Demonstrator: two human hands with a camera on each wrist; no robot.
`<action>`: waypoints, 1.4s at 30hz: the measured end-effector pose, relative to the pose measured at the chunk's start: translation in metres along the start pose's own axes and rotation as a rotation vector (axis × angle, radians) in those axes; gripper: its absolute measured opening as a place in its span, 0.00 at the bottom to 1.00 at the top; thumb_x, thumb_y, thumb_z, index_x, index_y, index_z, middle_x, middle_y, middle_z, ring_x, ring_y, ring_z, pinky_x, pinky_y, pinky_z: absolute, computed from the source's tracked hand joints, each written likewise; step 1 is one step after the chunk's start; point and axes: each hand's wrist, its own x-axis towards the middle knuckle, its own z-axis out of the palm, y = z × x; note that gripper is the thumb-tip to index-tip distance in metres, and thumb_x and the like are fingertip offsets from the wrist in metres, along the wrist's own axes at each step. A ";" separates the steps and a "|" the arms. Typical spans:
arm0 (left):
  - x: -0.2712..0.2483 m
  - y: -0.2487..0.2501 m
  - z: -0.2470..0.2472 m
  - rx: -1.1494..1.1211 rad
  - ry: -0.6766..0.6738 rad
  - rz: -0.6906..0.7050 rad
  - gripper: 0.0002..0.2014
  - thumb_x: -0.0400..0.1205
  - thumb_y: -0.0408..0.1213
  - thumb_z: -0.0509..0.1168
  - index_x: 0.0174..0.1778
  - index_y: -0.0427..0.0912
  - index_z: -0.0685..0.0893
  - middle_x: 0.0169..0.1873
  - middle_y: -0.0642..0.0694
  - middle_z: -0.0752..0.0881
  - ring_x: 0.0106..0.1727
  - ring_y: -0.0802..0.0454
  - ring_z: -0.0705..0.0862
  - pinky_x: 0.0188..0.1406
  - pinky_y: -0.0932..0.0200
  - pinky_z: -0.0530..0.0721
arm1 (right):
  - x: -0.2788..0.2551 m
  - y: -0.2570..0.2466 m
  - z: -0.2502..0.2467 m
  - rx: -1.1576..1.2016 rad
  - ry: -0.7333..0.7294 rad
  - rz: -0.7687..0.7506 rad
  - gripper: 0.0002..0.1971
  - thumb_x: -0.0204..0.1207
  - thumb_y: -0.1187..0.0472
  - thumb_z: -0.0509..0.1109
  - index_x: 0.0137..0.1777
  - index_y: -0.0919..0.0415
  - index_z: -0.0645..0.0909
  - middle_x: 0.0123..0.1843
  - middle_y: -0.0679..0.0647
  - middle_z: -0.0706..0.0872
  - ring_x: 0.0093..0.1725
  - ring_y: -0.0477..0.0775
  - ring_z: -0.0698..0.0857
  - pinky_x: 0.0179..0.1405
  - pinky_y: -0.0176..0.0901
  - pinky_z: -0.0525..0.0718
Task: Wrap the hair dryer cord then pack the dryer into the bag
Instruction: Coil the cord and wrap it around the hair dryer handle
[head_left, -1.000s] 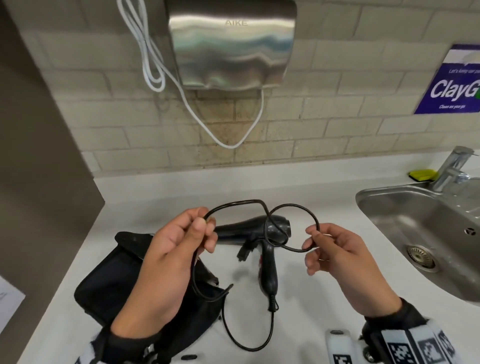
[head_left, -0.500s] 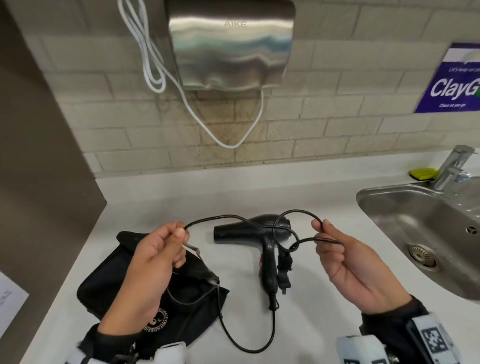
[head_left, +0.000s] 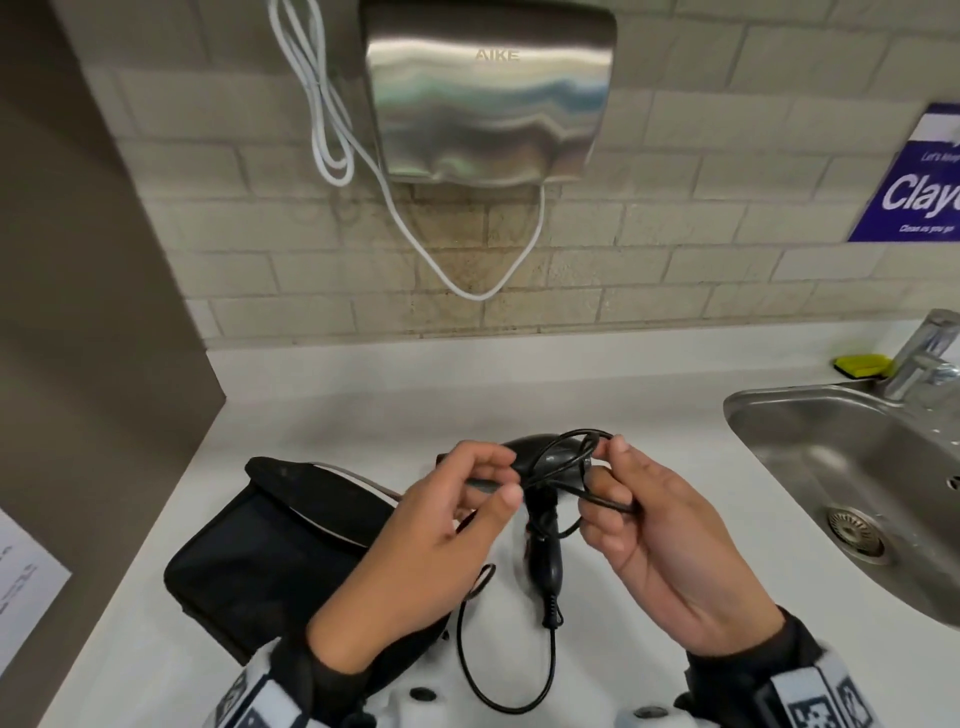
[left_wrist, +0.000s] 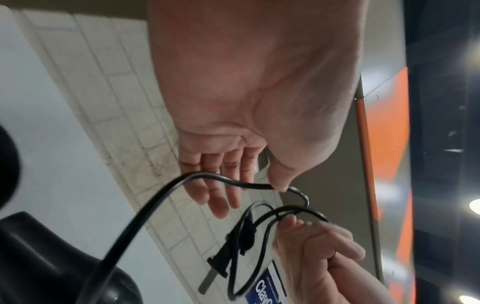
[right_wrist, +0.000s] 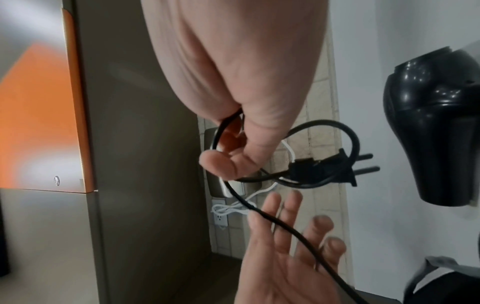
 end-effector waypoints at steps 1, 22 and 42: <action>0.003 0.002 0.002 -0.003 -0.019 0.019 0.18 0.79 0.57 0.61 0.63 0.59 0.80 0.55 0.63 0.86 0.50 0.62 0.87 0.54 0.64 0.83 | -0.001 -0.001 0.001 0.000 -0.009 0.010 0.10 0.80 0.56 0.62 0.45 0.62 0.78 0.24 0.49 0.66 0.17 0.45 0.68 0.13 0.33 0.70; 0.001 -0.010 -0.019 0.184 -0.074 0.140 0.12 0.84 0.49 0.64 0.37 0.51 0.76 0.27 0.59 0.73 0.29 0.61 0.70 0.32 0.72 0.70 | -0.009 -0.037 -0.020 -0.184 -0.038 0.231 0.20 0.74 0.52 0.72 0.54 0.71 0.89 0.22 0.46 0.59 0.15 0.43 0.61 0.11 0.32 0.62; -0.004 -0.004 -0.063 -0.021 0.022 0.066 0.15 0.77 0.54 0.71 0.32 0.49 0.82 0.23 0.56 0.75 0.22 0.62 0.70 0.22 0.67 0.71 | 0.003 -0.032 -0.100 -1.214 0.327 -0.141 0.16 0.87 0.58 0.60 0.41 0.59 0.85 0.27 0.50 0.74 0.23 0.46 0.70 0.24 0.37 0.69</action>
